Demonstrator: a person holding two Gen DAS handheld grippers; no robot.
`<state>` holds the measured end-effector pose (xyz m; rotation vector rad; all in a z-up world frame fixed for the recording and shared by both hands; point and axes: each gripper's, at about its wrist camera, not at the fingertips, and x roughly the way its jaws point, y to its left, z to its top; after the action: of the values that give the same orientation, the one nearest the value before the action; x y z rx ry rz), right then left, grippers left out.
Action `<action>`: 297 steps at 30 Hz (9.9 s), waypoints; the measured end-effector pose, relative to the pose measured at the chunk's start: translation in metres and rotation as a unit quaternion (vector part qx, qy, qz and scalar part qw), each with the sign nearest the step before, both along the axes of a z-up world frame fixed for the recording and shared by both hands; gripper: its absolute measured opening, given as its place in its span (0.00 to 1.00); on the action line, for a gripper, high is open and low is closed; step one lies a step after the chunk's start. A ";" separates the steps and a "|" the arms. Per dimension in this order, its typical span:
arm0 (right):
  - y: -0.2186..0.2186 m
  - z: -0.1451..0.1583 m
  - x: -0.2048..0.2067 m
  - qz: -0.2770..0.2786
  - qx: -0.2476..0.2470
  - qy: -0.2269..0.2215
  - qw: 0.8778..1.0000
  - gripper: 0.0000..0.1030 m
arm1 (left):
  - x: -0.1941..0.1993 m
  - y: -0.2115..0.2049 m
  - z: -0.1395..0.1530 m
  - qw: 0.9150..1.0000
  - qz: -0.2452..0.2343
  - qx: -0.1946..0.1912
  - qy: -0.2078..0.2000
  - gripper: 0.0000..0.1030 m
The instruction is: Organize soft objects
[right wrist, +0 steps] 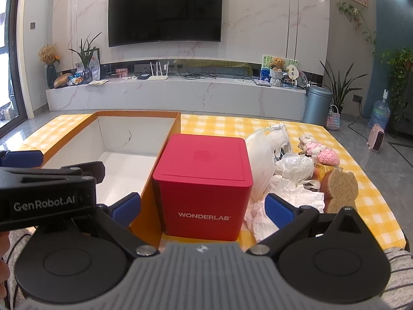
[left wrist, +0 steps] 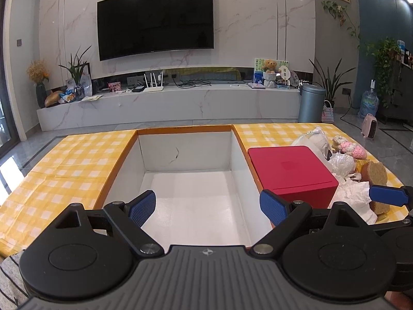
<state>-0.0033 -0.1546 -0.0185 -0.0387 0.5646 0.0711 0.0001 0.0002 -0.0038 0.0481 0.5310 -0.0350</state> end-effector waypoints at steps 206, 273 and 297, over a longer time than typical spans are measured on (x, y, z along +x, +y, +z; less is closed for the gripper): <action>-0.242 -0.011 0.086 -0.186 0.225 0.061 0.954 0.71 | 0.066 -0.027 0.057 0.968 -0.200 -0.107 0.106 0.15; 0.111 -0.011 0.122 0.130 0.109 0.176 0.970 0.71 | 0.075 0.129 -0.006 0.989 0.102 -0.022 0.100 0.86; 0.141 -0.031 0.123 0.113 0.080 0.205 0.969 0.97 | 0.059 0.137 0.002 0.988 0.121 -0.004 0.091 0.86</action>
<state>0.1194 -0.0140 -0.0494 0.0705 0.9652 0.3532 0.0590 0.1368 -0.0018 -0.0285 0.7157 0.1977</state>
